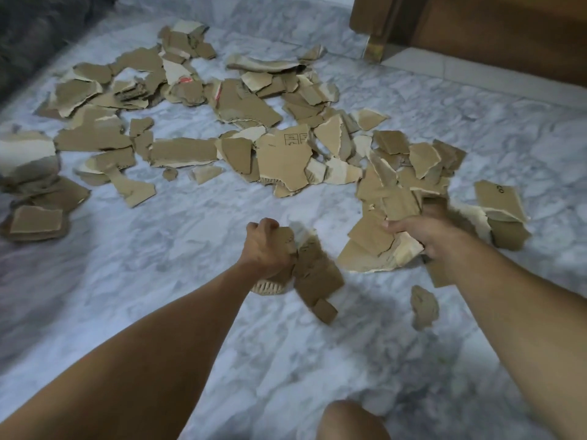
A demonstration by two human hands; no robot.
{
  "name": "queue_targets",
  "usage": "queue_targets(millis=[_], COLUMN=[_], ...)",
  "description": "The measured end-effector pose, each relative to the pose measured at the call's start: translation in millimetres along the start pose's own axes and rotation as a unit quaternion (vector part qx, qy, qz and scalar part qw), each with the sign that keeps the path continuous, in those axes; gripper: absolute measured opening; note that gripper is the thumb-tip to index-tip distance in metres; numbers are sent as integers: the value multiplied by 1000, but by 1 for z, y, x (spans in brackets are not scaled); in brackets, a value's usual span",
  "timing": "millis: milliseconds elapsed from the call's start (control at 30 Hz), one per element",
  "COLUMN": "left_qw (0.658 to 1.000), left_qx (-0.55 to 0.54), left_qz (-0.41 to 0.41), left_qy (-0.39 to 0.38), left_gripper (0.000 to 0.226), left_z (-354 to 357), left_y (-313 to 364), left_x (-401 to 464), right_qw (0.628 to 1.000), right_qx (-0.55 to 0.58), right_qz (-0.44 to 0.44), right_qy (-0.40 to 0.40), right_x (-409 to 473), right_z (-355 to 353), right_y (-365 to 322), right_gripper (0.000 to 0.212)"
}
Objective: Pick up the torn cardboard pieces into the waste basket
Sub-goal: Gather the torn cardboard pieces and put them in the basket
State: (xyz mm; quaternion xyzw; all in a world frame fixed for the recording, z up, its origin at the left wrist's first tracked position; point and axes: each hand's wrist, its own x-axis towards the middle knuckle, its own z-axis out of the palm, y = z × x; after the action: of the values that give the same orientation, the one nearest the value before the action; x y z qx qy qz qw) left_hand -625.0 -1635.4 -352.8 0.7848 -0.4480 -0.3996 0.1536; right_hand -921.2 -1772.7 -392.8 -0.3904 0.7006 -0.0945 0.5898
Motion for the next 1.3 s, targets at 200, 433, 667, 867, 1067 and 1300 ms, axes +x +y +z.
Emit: queue_targets(millis=[200, 433, 667, 867, 1067, 1300], left_qw=[983, 969, 973, 975, 979, 989], left_qx=[175, 220, 209, 204, 181, 58], left_qz=[-59, -108, -93, -86, -85, -89], left_qy=[-15, -19, 18, -13, -43, -99], left_gripper=[141, 130, 87, 72, 66, 52], left_z=[27, 60, 64, 56, 50, 35], left_y=[-1, 19, 32, 36, 36, 32], left_x=[-6, -11, -4, 1, 3, 6], right_qw=[983, 946, 955, 947, 918, 964], right_qx=[-135, -271, -255, -275, -348, -232], right_qz=[6, 24, 44, 60, 52, 9], right_qy=[125, 179, 146, 157, 182, 130], right_x=[-80, -65, -72, -67, -62, -57], right_z=[-23, -31, -32, -6, 2, 6], right_y=[-3, 35, 37, 28, 22, 20], right_gripper=[94, 114, 140, 145, 136, 129])
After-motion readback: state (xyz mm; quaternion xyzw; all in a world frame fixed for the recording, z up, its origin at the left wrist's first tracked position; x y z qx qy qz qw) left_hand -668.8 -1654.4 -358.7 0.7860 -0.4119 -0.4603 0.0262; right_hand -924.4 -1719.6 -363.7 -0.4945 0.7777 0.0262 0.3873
